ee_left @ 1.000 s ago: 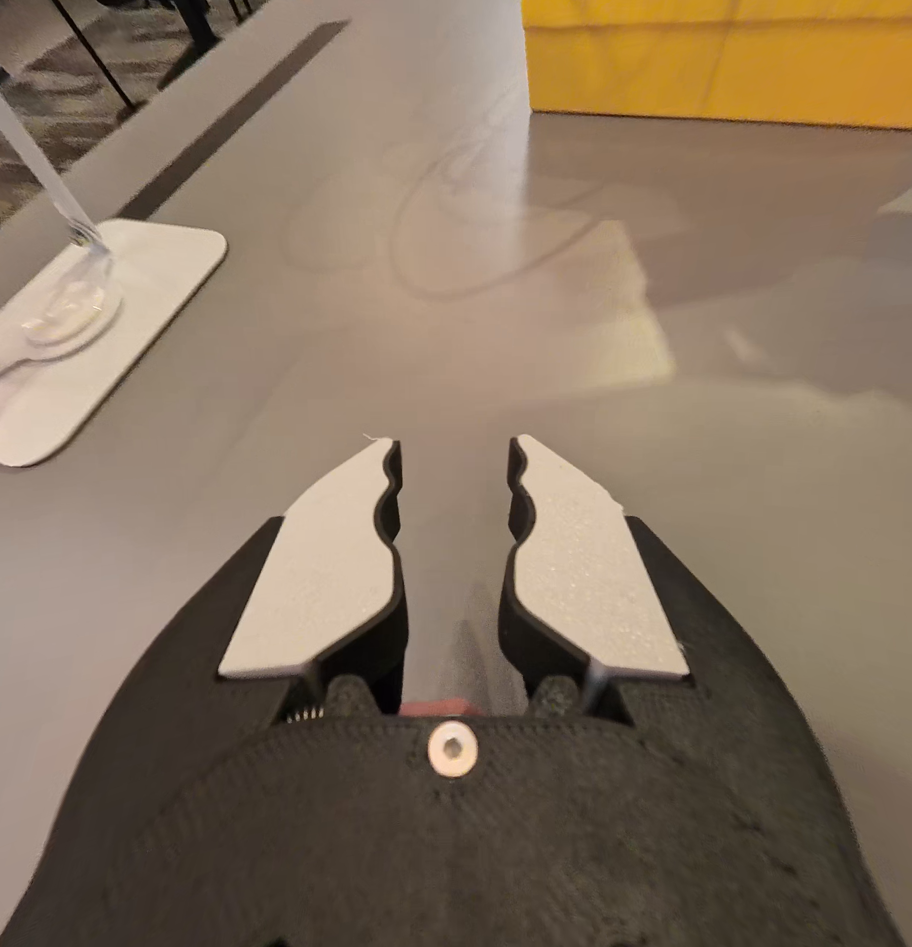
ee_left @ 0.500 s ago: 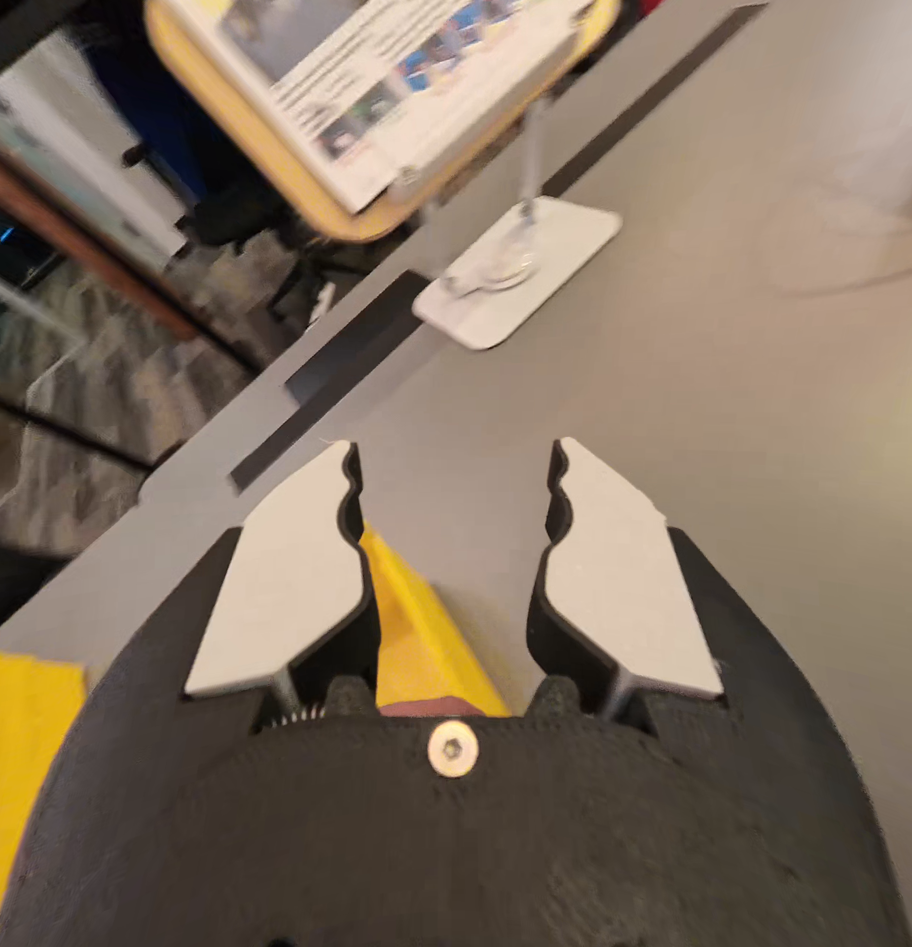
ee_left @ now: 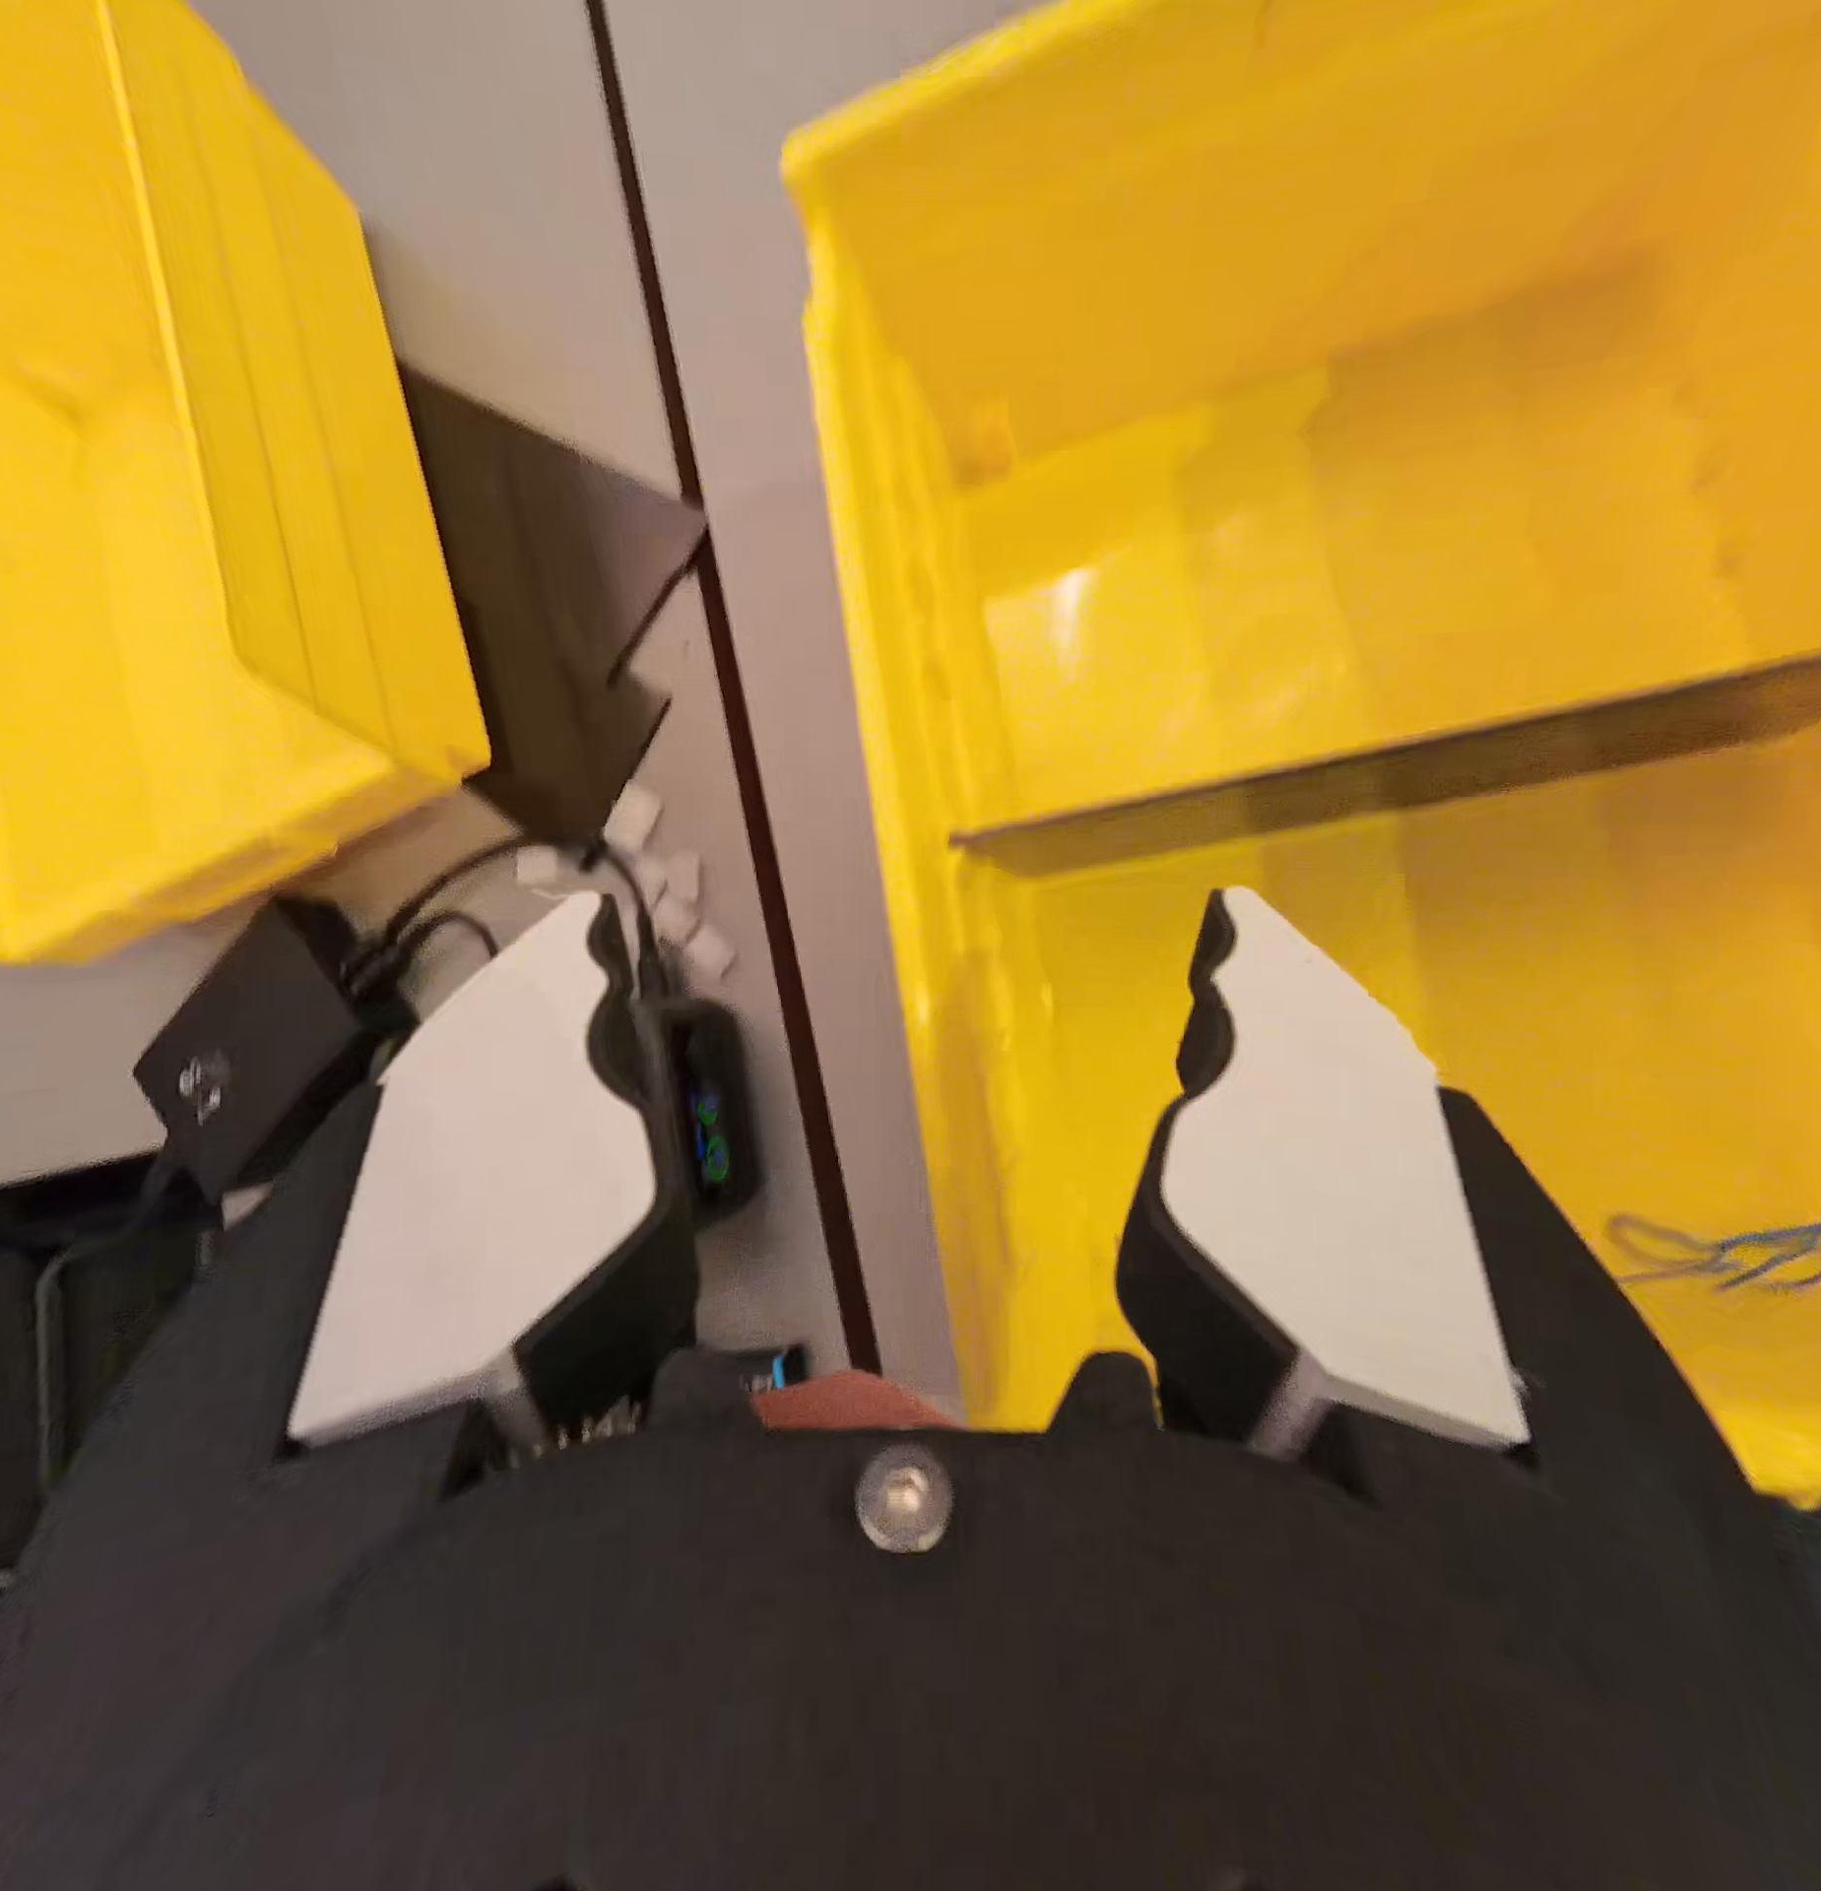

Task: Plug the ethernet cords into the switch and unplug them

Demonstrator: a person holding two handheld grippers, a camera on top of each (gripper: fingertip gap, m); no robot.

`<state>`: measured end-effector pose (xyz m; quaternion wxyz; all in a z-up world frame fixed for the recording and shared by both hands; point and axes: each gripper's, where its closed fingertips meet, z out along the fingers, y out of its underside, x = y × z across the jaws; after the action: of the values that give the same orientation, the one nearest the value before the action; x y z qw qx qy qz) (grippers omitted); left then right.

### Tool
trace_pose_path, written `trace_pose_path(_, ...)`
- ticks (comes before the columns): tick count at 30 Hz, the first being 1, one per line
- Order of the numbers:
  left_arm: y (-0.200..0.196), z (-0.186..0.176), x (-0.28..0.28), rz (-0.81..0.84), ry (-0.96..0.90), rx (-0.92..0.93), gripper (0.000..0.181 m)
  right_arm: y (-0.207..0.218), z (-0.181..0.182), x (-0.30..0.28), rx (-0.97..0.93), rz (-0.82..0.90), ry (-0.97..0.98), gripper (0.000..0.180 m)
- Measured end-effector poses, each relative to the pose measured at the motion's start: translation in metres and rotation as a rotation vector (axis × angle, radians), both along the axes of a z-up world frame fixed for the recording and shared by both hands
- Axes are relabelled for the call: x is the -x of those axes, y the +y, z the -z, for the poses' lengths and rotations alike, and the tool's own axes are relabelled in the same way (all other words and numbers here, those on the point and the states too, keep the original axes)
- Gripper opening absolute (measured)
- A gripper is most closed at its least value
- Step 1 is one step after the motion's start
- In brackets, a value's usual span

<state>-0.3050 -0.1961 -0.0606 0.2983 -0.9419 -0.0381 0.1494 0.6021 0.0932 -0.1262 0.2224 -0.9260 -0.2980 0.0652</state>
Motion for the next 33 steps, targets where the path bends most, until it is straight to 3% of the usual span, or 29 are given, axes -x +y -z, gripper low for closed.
trace_pose_path(3,-0.020,0.024,-0.002,-0.007,-0.088,0.050,0.097,-0.003,0.000,0.029,-0.005,-0.033,0.004,0.030)
trace_pose_path(6,-0.032,0.048,-0.015,0.024,-0.199,0.126,0.073,-0.007,0.001,0.062,-0.003,-0.067,0.005,0.035)
trace_pose_path(8,-0.031,0.048,-0.019,0.057,-0.213,0.114,0.026,-0.009,0.001,0.089,-0.006,-0.088,0.036,0.040)
trace_pose_path(10,-0.032,0.051,-0.023,0.071,-0.243,0.123,0.007,-0.012,0.000,0.118,0.000,-0.111,0.087,0.047)
trace_pose_path(15,-0.032,0.067,-0.026,0.069,-0.314,0.128,0.008,-0.021,-0.001,0.185,0.021,-0.189,0.152,0.059)
trace_pose_path(26,-0.031,0.059,-0.022,0.065,-0.304,0.016,0.005,-0.054,-0.005,0.334,0.049,-0.325,0.291,0.087)
trace_pose_path(33,-0.045,0.038,-0.006,0.019,-0.294,-0.111,0.005,-0.068,-0.002,0.408,-0.023,-0.424,0.179,0.098)
